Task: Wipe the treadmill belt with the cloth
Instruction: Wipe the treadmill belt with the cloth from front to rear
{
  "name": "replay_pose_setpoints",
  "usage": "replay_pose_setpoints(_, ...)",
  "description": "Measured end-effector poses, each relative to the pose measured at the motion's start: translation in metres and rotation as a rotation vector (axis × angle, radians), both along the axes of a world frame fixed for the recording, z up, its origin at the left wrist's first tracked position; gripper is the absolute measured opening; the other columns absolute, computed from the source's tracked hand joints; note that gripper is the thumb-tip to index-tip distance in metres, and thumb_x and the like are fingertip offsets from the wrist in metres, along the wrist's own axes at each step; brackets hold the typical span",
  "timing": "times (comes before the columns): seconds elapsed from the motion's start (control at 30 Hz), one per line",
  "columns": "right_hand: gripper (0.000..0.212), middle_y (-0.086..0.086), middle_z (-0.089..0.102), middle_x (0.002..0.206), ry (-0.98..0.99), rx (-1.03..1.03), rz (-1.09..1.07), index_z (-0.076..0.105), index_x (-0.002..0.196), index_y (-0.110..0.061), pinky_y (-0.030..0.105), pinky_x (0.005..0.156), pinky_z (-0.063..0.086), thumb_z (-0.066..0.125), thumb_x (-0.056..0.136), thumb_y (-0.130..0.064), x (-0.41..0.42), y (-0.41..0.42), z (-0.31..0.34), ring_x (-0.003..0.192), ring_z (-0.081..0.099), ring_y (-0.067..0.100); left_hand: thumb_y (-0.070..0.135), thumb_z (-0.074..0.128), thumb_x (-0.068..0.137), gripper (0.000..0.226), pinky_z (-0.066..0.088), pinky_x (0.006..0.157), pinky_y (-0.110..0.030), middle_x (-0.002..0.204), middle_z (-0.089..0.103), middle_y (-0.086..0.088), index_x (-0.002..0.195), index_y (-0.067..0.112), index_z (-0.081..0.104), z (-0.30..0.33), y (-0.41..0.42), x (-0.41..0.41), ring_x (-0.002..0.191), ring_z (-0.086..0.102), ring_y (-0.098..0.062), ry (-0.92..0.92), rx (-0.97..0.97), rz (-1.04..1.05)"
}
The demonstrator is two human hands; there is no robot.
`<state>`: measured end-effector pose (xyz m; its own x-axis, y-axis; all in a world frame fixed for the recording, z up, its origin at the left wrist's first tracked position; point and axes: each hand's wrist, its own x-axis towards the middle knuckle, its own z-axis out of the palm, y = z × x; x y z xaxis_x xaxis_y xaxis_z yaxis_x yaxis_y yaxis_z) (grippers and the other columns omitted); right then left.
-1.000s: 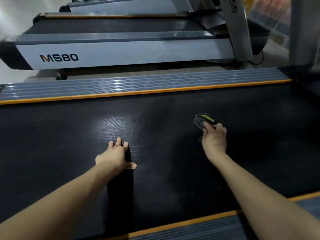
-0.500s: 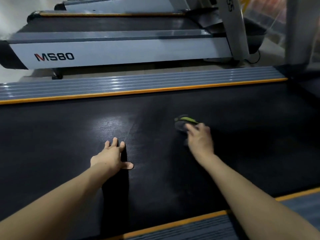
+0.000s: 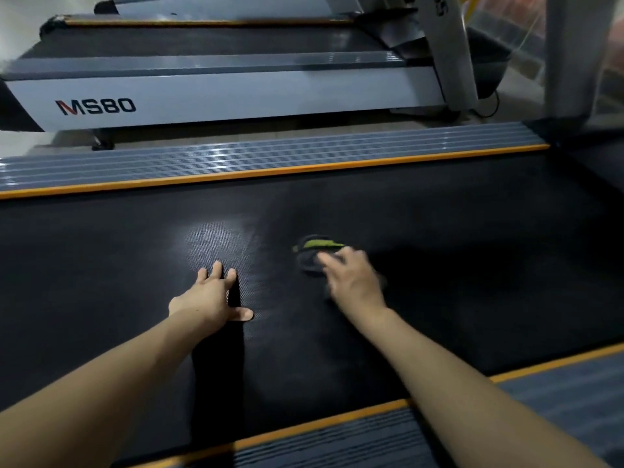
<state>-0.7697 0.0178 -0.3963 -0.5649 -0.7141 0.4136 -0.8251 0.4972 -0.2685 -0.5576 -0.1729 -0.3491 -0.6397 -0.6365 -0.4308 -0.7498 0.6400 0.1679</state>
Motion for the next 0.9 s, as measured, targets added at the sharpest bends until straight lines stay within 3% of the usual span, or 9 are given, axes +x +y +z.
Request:
replay_pose_setpoints(0.1, 0.029, 0.015, 0.055, 0.103, -0.074, 0.020, -0.353, 0.067, 0.121, -0.023, 0.045, 0.079, 0.050, 0.057, 0.094, -0.020, -0.064, 0.069, 0.006, 0.088, 0.051, 0.039, 0.070, 0.073, 0.075, 0.095, 0.045, 0.095, -0.054, 0.158, 0.016, 0.010, 0.151, 0.034, 0.028, 0.000, 0.002, -0.001, 0.150, 0.009, -0.016, 0.011, -0.008, 0.004)
replay_pose_setpoints(0.2, 0.034, 0.016, 0.051, 0.113, -0.110, 0.105, -0.546, 0.065, 0.123, -0.020, 0.046, 0.086, 0.045, 0.062, 0.089, -0.018, -0.054, 0.063, 0.007, 0.095, 0.046, 0.039, 0.071, 0.072, 0.074, 0.097, 0.043, 0.098, -0.054, 0.157, 0.016, 0.009, 0.151, 0.035, 0.026, -0.001, 0.002, 0.001, 0.150, 0.012, -0.017, 0.013, -0.010, 0.007)
replay_pose_setpoints(0.33, 0.028, 0.011, 0.053, 0.097, -0.124, -0.004, -0.358, 0.067, 0.101, -0.024, 0.041, 0.071, 0.045, 0.073, 0.074, -0.018, 0.035, -0.030, -0.001, 0.086, 0.049, 0.035, 0.072, 0.071, 0.074, 0.100, 0.044, 0.098, -0.053, 0.156, 0.017, 0.008, 0.154, 0.036, 0.022, -0.001, 0.002, 0.000, 0.148, 0.017, -0.017, 0.005, -0.017, 0.008)
replay_pose_setpoints(0.43, 0.027, 0.005, 0.053, 0.104, -0.151, 0.018, -0.057, 0.064, 0.109, -0.031, 0.040, 0.078, 0.047, 0.063, 0.085, -0.020, 0.091, -0.065, 0.001, 0.090, 0.046, 0.030, 0.073, 0.069, 0.076, 0.102, 0.043, 0.101, -0.054, 0.159, 0.012, 0.008, 0.156, 0.036, 0.018, 0.000, 0.002, 0.001, 0.150, 0.012, -0.017, 0.001, -0.017, 0.002)
replay_pose_setpoints(0.5, 0.028, 0.005, 0.057, 0.104, -0.116, 0.001, 0.091, 0.065, 0.114, -0.031, 0.040, 0.076, 0.048, 0.056, 0.089, -0.025, 0.072, -0.048, 0.005, 0.088, 0.049, 0.031, 0.073, 0.068, 0.077, 0.102, 0.042, 0.103, -0.055, 0.161, 0.009, 0.008, 0.157, 0.036, 0.016, 0.001, 0.003, 0.001, 0.152, 0.008, -0.017, -0.006, -0.013, -0.005)
replay_pose_setpoints(0.57, 0.028, 0.006, 0.060, 0.099, -0.014, 0.030, 0.053, 0.068, 0.114, -0.029, 0.039, 0.073, 0.048, 0.055, 0.089, -0.025, 0.022, -0.012, -0.007, 0.083, 0.052, 0.032, 0.073, 0.067, 0.077, 0.103, 0.041, 0.104, -0.055, 0.163, 0.007, 0.009, 0.158, 0.036, 0.014, 0.001, 0.002, 0.002, 0.153, 0.003, -0.016, -0.007, -0.012, -0.007)
replay_pose_setpoints(0.67, 0.033, 0.003, 0.056, 0.110, 0.000, 0.120, -0.261, 0.065, 0.122, -0.031, 0.039, 0.080, 0.040, 0.043, 0.097, -0.029, -0.049, 0.051, -0.009, 0.092, 0.050, 0.032, 0.073, 0.068, 0.077, 0.104, 0.042, 0.103, -0.055, 0.163, 0.006, 0.011, 0.158, 0.037, 0.015, 0.000, 0.002, 0.002, 0.154, 0.002, -0.016, 0.000, -0.011, -0.003)
replay_pose_setpoints(0.8, 0.034, 0.012, 0.053, 0.112, -0.135, 0.029, -0.613, 0.067, 0.118, -0.027, 0.043, 0.083, 0.044, 0.068, 0.084, -0.021, -0.022, 0.028, 0.005, 0.096, 0.046, 0.036, 0.072, 0.070, 0.075, 0.101, 0.044, 0.101, -0.054, 0.162, 0.007, 0.011, 0.155, 0.036, 0.020, -0.001, 0.002, 0.001, 0.153, 0.006, -0.017, 0.000, -0.020, -0.007)
replay_pose_setpoints(0.9, 0.027, 0.011, 0.056, 0.099, -0.159, -0.044, -0.329, 0.068, 0.102, -0.026, 0.041, 0.072, 0.044, 0.067, 0.079, -0.013, 0.052, -0.041, 0.007, 0.087, 0.051, 0.035, 0.072, 0.071, 0.076, 0.102, 0.040, 0.105, -0.056, 0.165, 0.003, 0.011, 0.156, 0.037, 0.018, -0.002, 0.002, 0.000, 0.155, 0.001, -0.017, 0.002, -0.011, 0.001)
